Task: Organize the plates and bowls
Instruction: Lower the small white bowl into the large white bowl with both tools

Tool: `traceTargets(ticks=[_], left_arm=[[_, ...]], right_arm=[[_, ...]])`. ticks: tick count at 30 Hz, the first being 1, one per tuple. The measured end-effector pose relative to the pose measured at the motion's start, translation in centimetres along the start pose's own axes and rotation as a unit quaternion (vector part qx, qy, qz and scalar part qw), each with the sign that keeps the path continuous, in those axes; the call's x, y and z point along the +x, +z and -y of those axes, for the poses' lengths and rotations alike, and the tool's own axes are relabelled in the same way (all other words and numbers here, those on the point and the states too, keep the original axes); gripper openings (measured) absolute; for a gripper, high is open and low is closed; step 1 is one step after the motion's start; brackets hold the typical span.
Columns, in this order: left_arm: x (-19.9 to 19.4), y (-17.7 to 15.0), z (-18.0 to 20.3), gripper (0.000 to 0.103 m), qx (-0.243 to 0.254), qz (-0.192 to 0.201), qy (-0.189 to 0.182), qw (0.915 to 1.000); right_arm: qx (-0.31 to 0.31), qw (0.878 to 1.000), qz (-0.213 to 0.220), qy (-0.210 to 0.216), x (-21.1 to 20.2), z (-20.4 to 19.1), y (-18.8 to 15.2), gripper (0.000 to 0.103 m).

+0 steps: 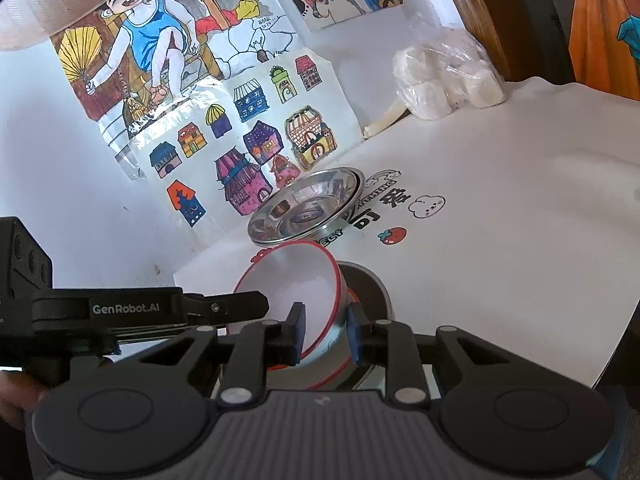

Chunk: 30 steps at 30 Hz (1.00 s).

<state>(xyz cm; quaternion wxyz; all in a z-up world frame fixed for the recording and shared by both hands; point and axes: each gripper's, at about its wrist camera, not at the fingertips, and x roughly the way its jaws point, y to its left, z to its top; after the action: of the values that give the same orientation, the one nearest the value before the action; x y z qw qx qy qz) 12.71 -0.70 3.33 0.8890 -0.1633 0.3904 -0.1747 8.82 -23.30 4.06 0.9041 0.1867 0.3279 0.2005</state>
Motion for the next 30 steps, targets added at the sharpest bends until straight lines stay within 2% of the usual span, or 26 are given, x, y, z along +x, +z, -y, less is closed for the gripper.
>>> traceTargets(ticks=[30], left_arm=[[-0.48, -0.82, -0.12, 0.023, -0.012, 0.011, 0.0, 0.9999]], right_arm=[[-0.005, 1.0, 0.004, -0.013, 0.3, 0.23, -0.04, 0.026]])
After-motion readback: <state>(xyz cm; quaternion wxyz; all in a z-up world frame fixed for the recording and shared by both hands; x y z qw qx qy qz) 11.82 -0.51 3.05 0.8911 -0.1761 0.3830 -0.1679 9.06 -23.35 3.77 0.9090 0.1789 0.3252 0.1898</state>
